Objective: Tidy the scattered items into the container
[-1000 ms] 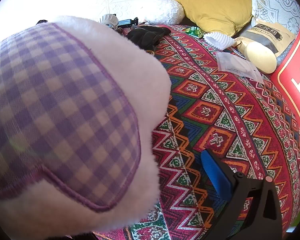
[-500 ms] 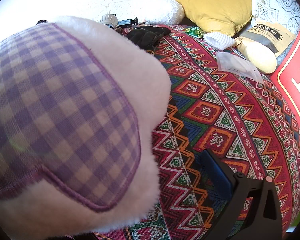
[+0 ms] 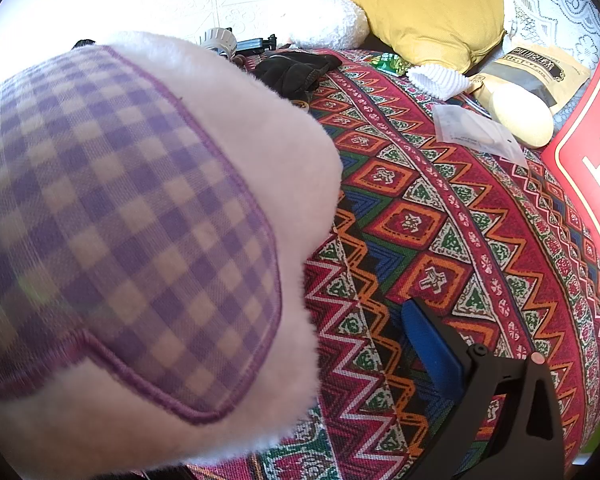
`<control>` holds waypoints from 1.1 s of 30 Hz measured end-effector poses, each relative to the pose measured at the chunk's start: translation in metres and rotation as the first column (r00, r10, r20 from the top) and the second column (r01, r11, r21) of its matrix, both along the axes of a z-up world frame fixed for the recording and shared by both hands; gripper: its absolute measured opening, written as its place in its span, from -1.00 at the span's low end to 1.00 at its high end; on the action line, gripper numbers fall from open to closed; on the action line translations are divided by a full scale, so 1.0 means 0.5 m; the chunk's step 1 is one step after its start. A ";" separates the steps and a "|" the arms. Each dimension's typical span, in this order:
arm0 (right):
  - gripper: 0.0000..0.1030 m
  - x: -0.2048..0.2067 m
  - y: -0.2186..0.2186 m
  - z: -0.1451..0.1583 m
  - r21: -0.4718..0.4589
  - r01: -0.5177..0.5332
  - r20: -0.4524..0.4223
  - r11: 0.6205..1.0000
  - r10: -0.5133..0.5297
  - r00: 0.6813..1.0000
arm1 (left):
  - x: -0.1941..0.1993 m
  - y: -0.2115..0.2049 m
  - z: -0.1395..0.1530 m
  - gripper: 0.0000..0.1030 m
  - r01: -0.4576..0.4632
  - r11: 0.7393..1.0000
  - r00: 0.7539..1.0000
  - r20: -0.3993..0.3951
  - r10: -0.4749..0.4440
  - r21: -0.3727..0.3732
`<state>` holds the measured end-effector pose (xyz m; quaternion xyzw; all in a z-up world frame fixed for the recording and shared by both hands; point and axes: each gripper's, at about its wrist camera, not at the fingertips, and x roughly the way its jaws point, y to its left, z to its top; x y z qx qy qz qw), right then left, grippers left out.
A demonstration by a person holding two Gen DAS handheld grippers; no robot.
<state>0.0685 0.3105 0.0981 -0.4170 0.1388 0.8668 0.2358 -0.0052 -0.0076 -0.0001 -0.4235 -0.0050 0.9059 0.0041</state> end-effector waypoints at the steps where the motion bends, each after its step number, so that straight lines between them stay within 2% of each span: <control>1: 0.99 0.000 0.000 0.000 0.000 0.000 0.000 1.000 0.000 1.000 | 0.000 0.000 0.000 1.00 0.000 1.000 1.000 0.000 0.000 0.000; 33: 0.99 0.000 0.000 0.000 0.000 0.000 0.000 1.000 0.000 1.000 | 0.013 0.009 0.003 1.00 0.001 1.000 1.000 -0.001 -0.001 0.000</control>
